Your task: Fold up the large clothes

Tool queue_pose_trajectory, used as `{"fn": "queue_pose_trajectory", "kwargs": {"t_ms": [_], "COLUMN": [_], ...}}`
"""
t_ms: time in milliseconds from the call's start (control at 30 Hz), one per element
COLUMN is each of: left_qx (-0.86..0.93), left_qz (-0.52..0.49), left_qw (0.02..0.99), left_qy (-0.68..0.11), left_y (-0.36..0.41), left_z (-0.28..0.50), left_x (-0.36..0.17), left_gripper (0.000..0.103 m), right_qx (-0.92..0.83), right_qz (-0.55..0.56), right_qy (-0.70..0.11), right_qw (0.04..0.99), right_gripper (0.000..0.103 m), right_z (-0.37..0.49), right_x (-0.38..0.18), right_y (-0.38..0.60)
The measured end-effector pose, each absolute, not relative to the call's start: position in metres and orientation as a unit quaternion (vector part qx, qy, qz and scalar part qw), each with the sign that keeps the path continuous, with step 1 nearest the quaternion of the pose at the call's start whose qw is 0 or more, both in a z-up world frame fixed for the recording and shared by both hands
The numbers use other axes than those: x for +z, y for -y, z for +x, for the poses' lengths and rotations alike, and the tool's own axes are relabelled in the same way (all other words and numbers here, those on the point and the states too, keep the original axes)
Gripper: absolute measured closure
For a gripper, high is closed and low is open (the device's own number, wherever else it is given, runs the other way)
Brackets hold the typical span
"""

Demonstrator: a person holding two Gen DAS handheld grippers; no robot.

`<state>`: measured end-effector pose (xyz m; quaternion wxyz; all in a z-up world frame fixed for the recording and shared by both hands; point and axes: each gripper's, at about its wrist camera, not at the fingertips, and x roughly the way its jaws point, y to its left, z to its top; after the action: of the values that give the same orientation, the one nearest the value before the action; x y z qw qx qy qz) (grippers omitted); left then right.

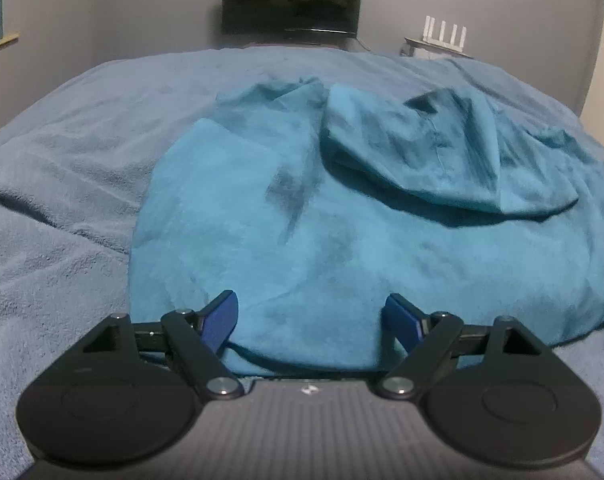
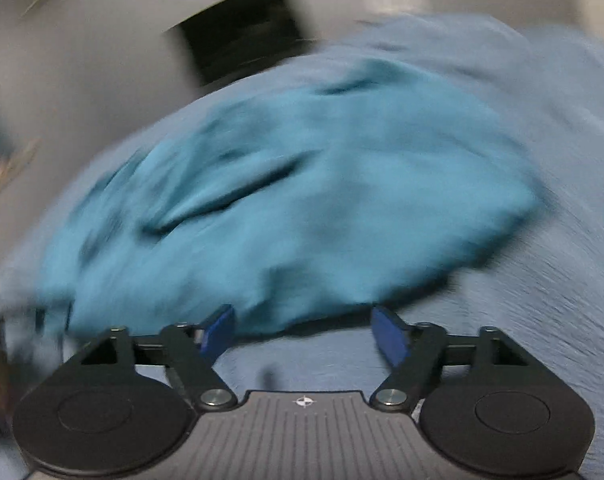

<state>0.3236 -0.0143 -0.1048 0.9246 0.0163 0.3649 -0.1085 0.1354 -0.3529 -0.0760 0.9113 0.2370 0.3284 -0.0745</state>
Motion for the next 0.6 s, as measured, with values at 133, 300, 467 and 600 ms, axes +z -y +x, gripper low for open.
{"fn": "queue_pose_trajectory", "kwargs": {"t_ms": [133, 300, 467, 600], "left_qx": [-0.111, -0.112, -0.106, -0.145], "left_qz": [0.003, -0.006, -0.006, 0.016], "left_qw": [0.922, 0.920, 0.934, 0.950], "left_qy": [-0.371, -0.375, -0.342, -0.277], "left_y": [0.011, 0.009, 0.018, 0.058], "left_z": [0.327, 0.330, 0.325, 0.325], "left_x": [-0.107, -0.111, -0.101, -0.079], "left_gripper": [0.021, 0.021, 0.021, 0.021], "right_qx": [-0.108, -0.118, -0.145, -0.132], "right_qz": [0.326, 0.370, 0.421, 0.486], "right_qy": [-0.321, -0.246, -0.172, -0.140], "right_qw": [0.883, 0.888, 0.879, 0.852], "right_gripper": [0.024, 0.030, 0.047, 0.052], "right_z": [0.139, 0.158, 0.178, 0.179], "right_x": [-0.096, -0.109, -0.115, -0.127], "right_y": [0.381, 0.390, 0.410, 0.421]}}
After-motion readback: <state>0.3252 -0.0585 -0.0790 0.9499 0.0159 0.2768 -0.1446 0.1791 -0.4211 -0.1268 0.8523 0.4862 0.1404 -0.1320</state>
